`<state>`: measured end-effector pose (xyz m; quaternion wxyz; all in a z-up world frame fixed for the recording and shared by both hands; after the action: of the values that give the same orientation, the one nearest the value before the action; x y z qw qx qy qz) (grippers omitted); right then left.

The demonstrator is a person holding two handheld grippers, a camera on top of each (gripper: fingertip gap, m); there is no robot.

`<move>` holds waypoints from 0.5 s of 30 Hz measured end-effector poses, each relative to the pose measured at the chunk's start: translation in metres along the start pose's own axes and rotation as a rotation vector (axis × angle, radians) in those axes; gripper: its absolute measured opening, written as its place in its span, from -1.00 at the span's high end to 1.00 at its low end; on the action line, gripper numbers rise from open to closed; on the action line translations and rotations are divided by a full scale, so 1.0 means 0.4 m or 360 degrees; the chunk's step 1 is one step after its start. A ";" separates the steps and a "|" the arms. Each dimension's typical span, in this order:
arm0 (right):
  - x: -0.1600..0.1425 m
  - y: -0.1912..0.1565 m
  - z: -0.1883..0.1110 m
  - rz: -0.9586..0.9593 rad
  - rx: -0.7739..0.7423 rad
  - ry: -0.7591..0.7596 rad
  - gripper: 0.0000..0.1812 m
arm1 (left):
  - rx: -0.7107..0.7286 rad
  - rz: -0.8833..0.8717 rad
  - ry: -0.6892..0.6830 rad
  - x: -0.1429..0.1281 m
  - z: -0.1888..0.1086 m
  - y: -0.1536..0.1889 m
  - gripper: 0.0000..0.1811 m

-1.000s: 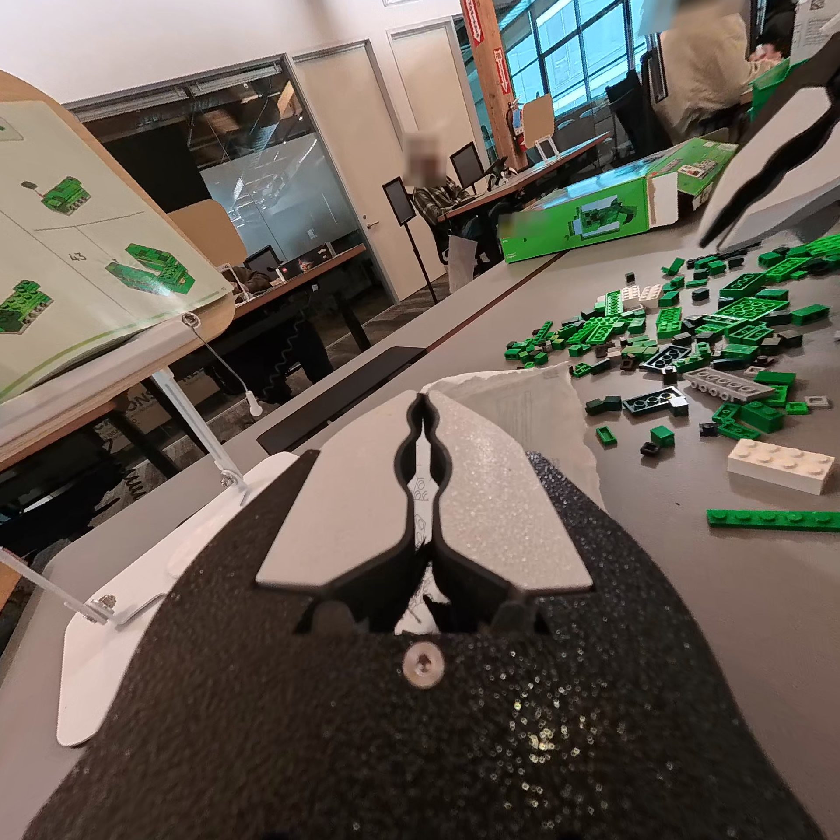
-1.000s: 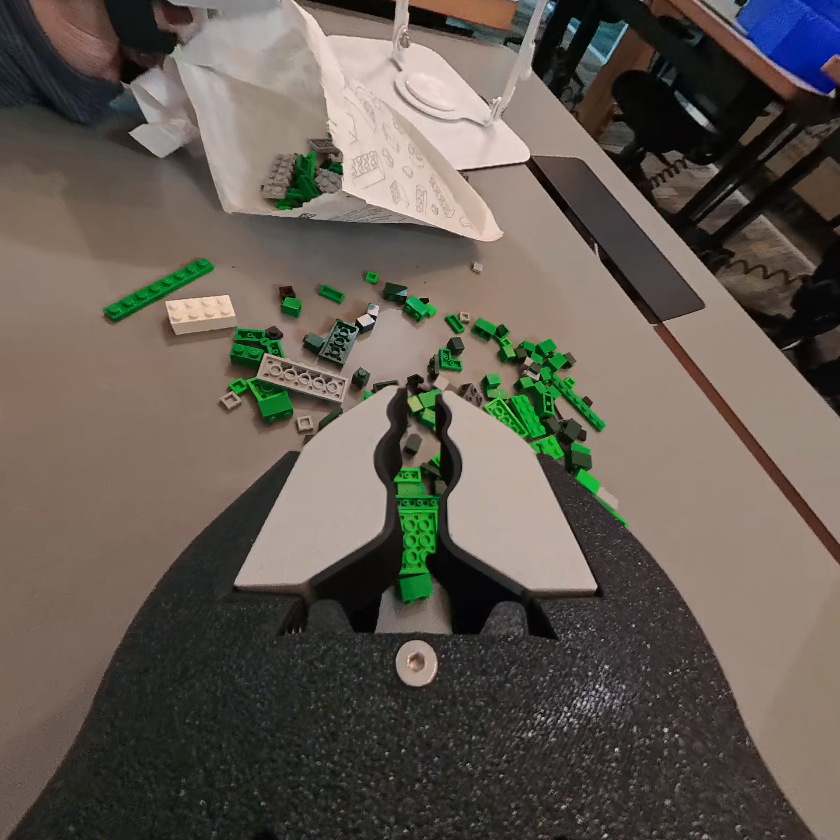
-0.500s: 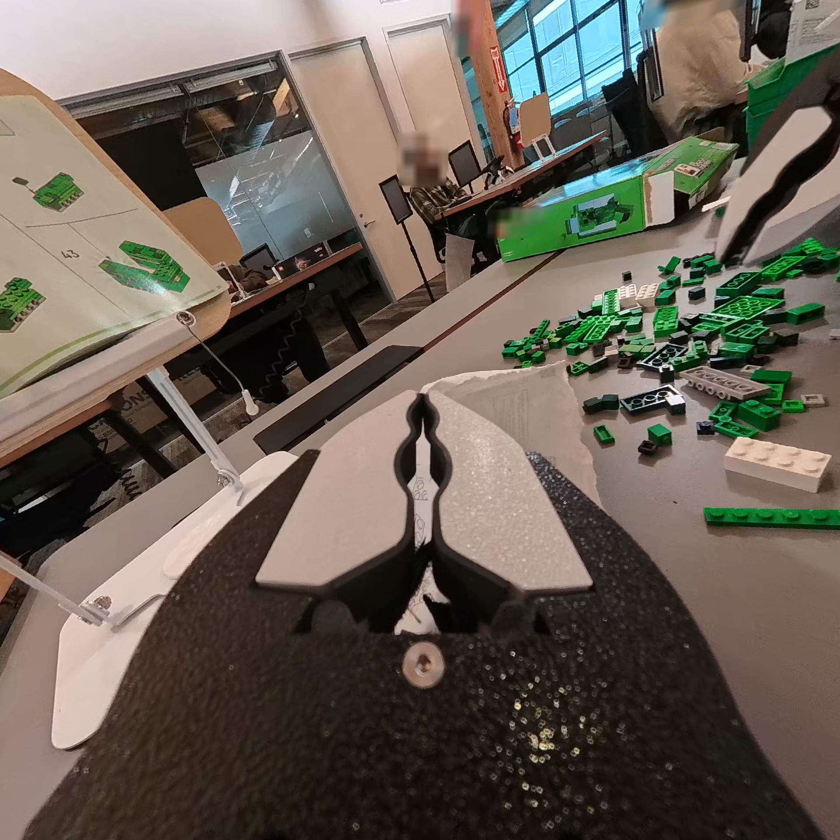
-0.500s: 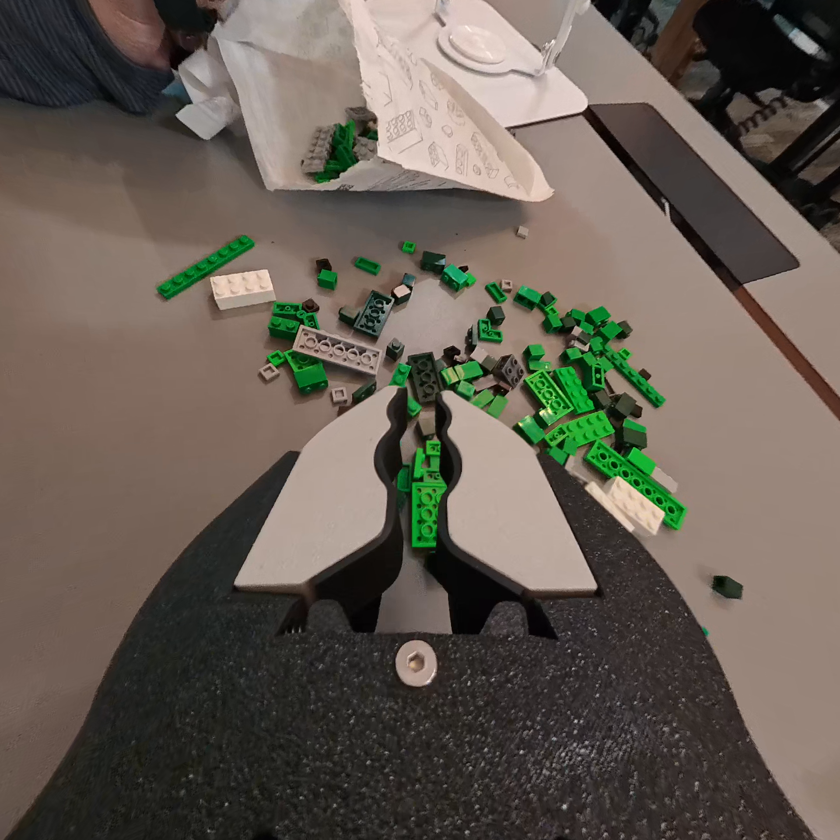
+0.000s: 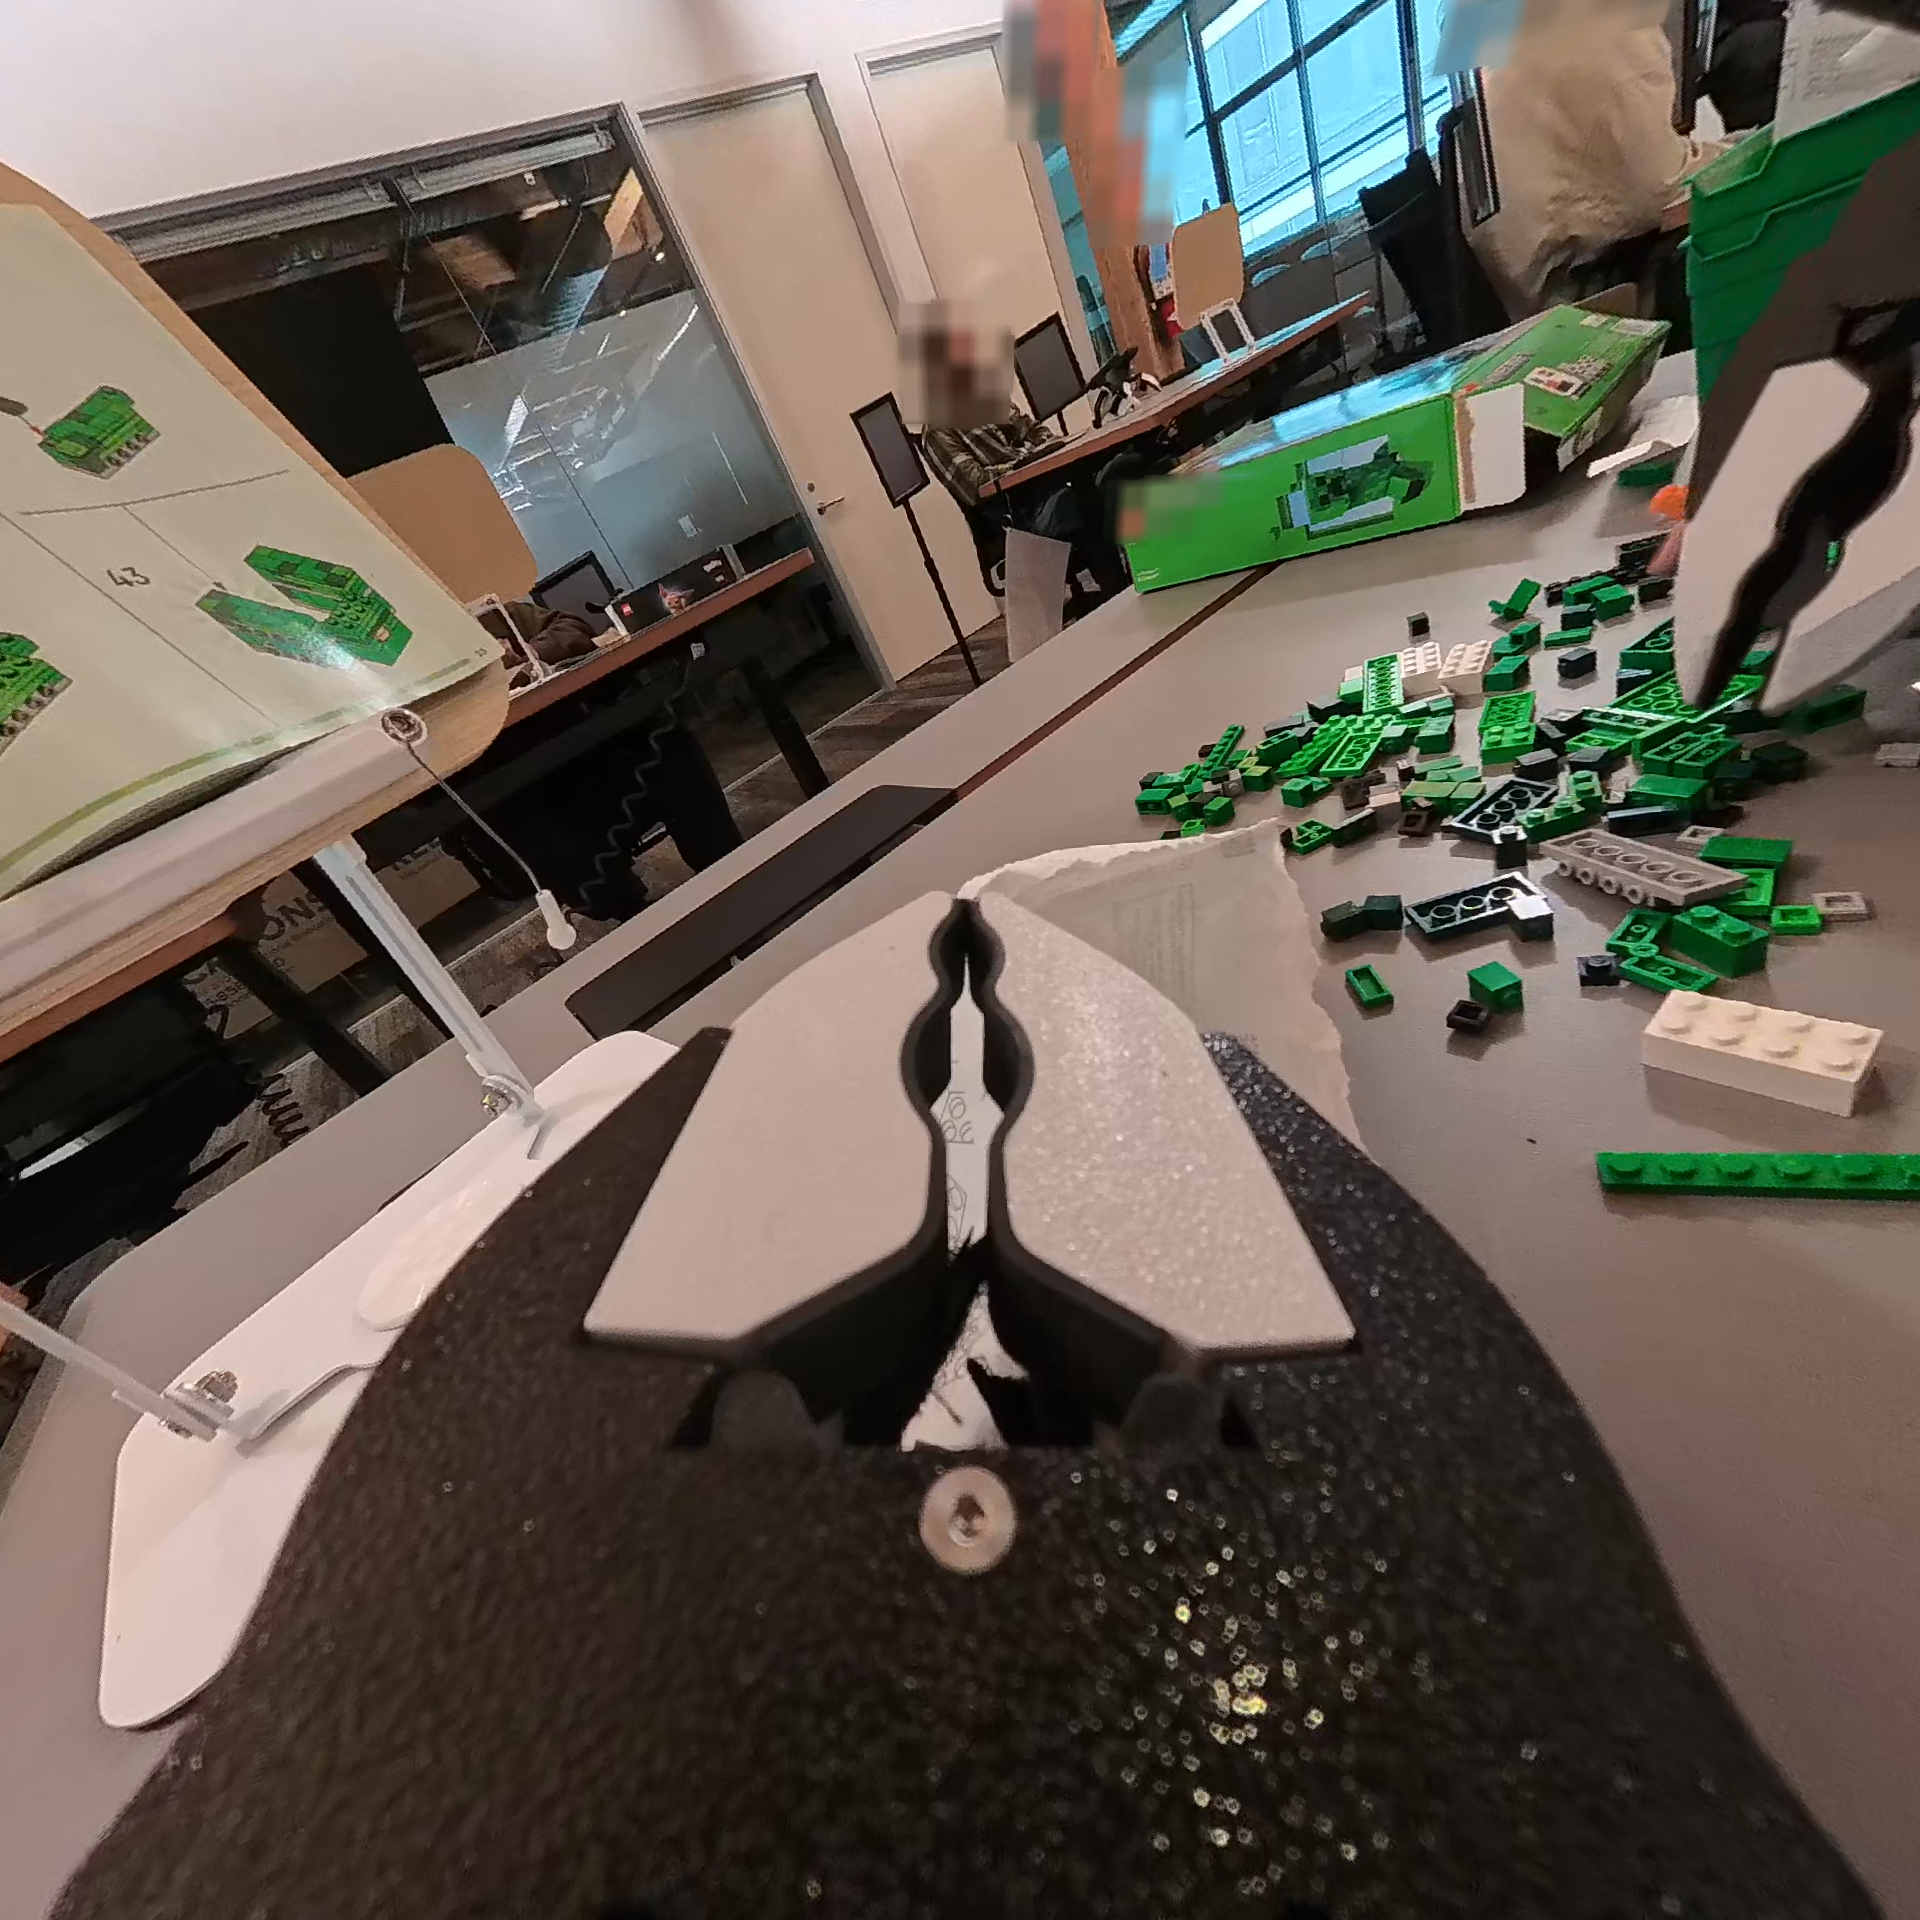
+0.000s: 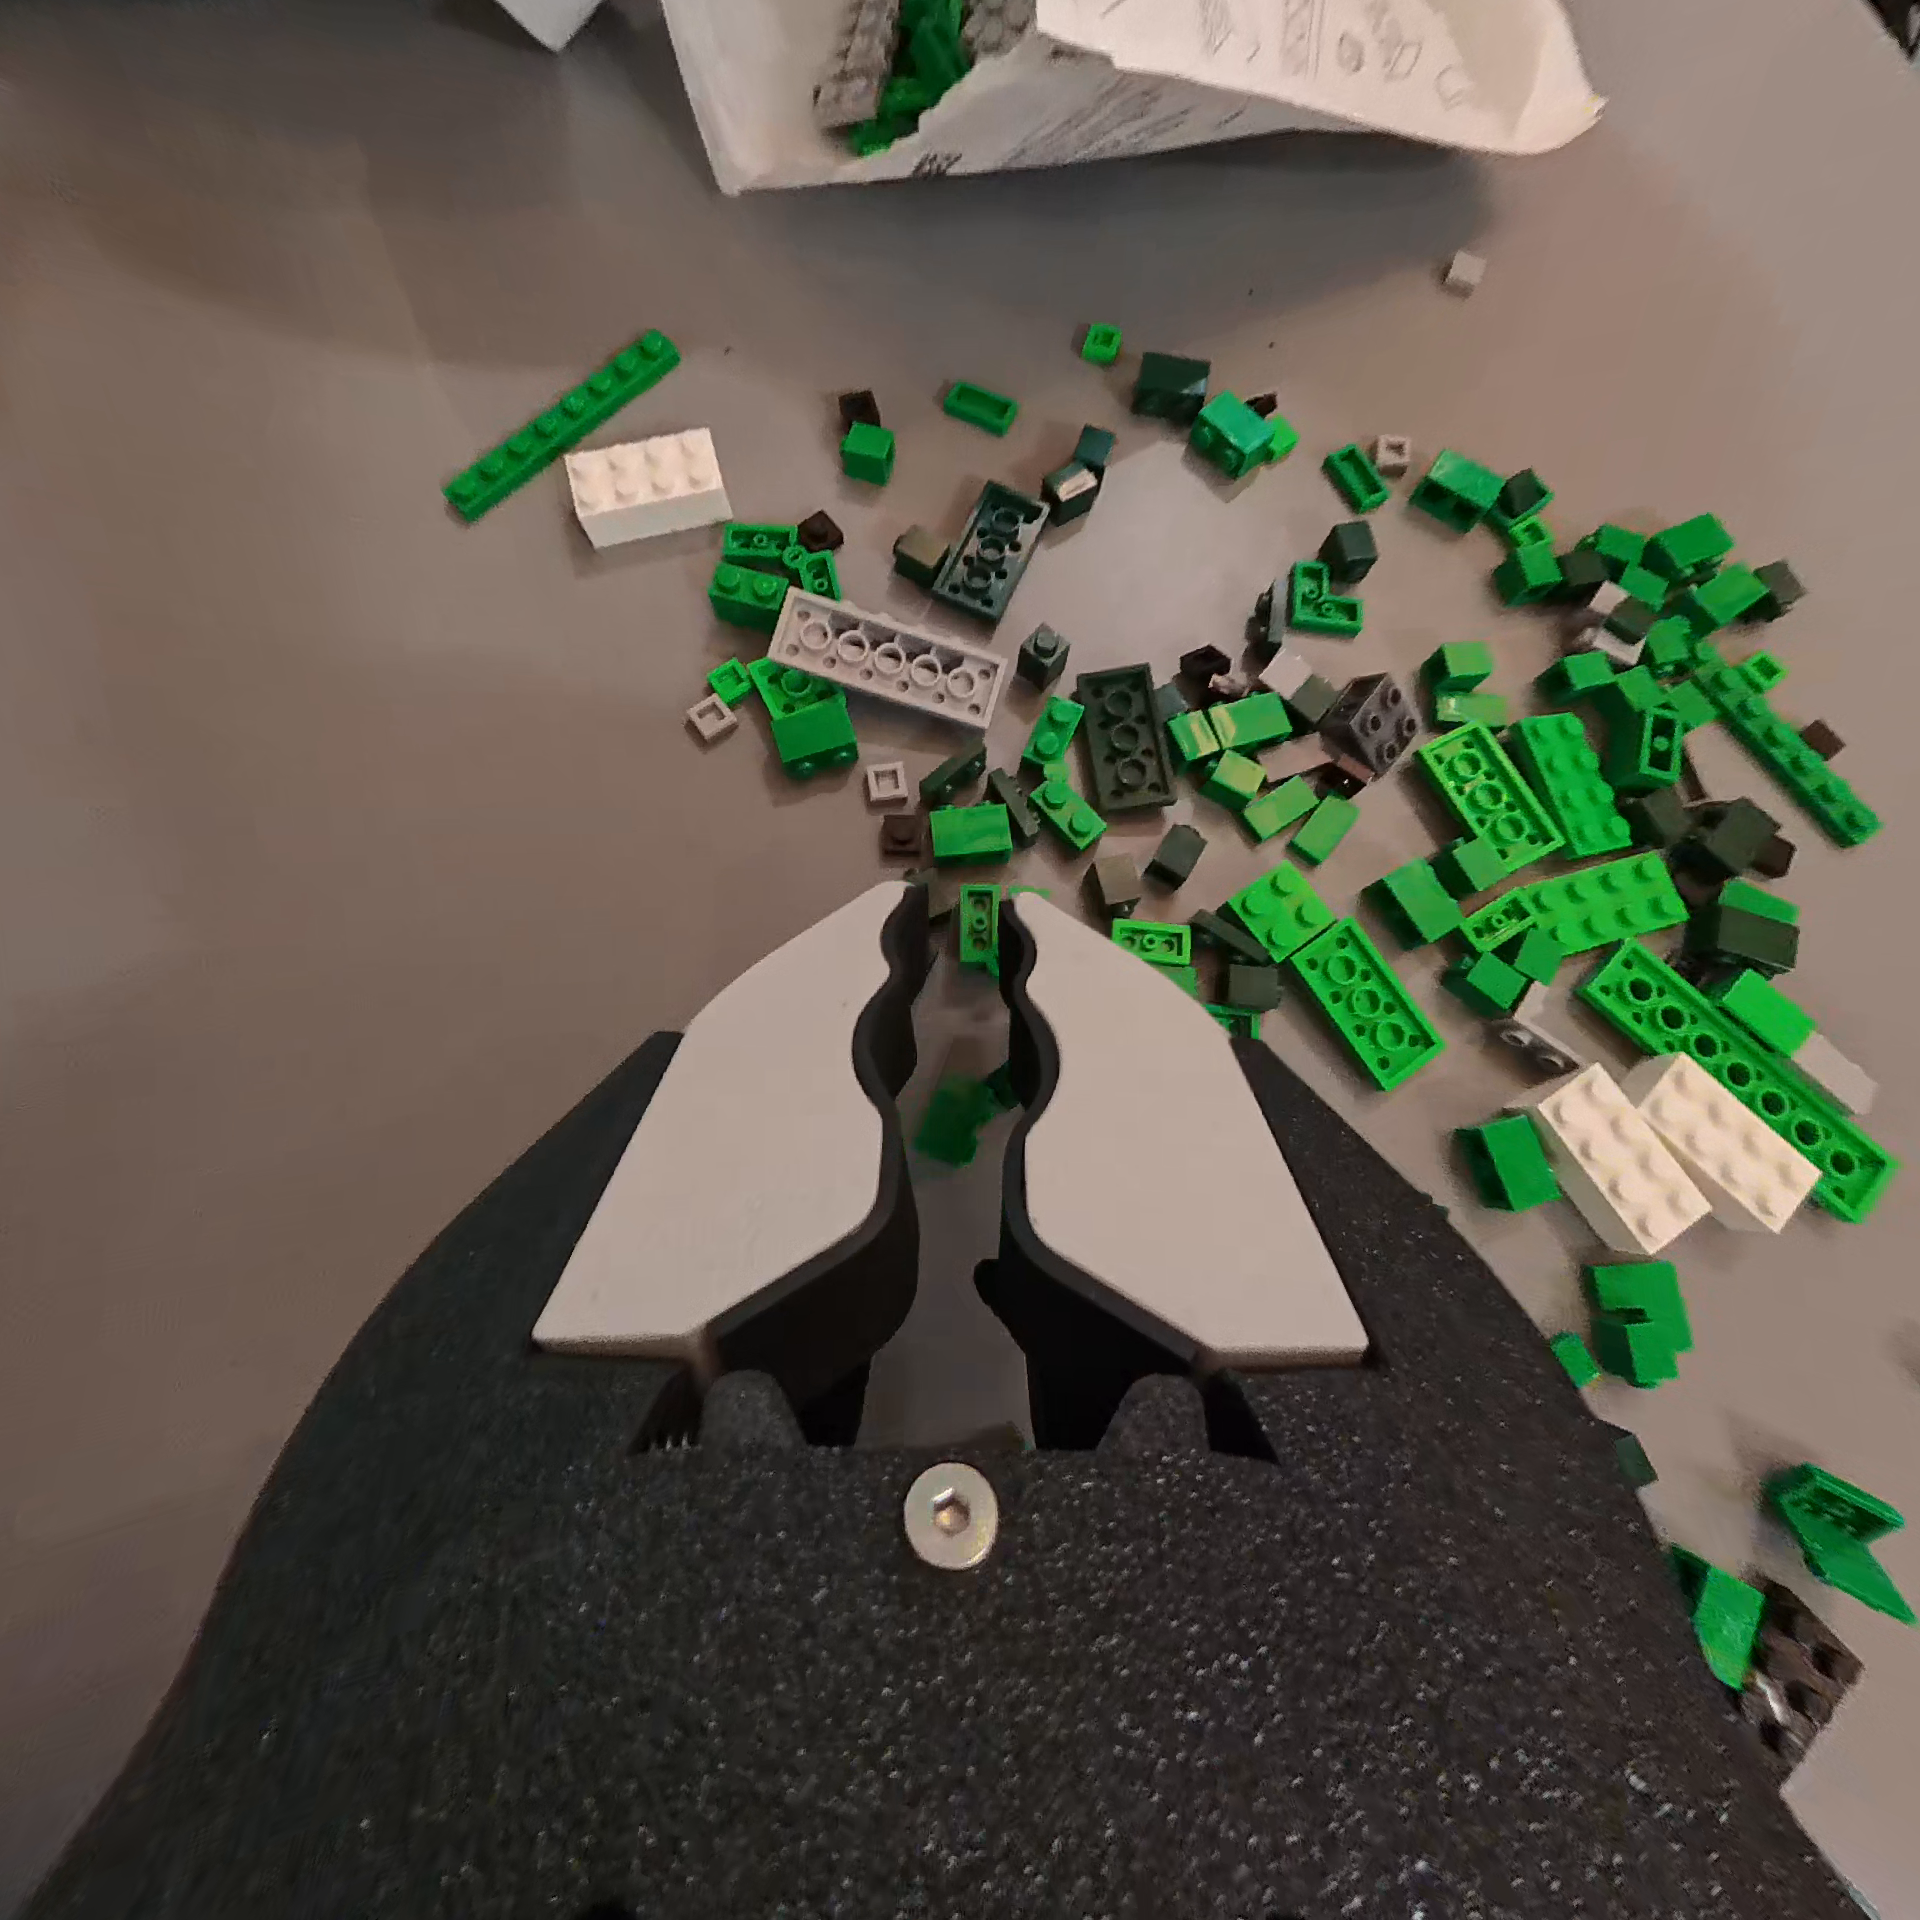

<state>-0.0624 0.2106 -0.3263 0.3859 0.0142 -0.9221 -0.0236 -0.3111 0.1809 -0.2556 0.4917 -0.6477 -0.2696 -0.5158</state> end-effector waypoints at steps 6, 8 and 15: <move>-0.013 -0.006 0.009 0.0024 0.0041 -0.0052 0.87 | -0.0004 0.0002 -0.0001 0.000 0.000 0.001 1.00; -0.016 -0.008 0.011 0.0022 0.0046 -0.0062 0.87 | -0.0005 0.0002 -0.0002 0.000 0.001 0.001 1.00; -0.022 -0.007 0.012 0.0024 0.0046 -0.0089 0.86 | -0.0011 0.0002 -0.0004 -0.001 0.001 0.003 1.00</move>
<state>-0.0595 0.2081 -0.3361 0.3599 0.0122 -0.9329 -0.0077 -0.3101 0.1809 -0.2564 0.4895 -0.6501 -0.2680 -0.5156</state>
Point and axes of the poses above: each gripper's, where its closed fingertips meet, z out along the fingers, x out of its top, y = z × x across the jaws, the point moved 2 cm from there along -z, back along the fingers, and after that the axes turned 2 degrees about -z, right-handed, at the moved point
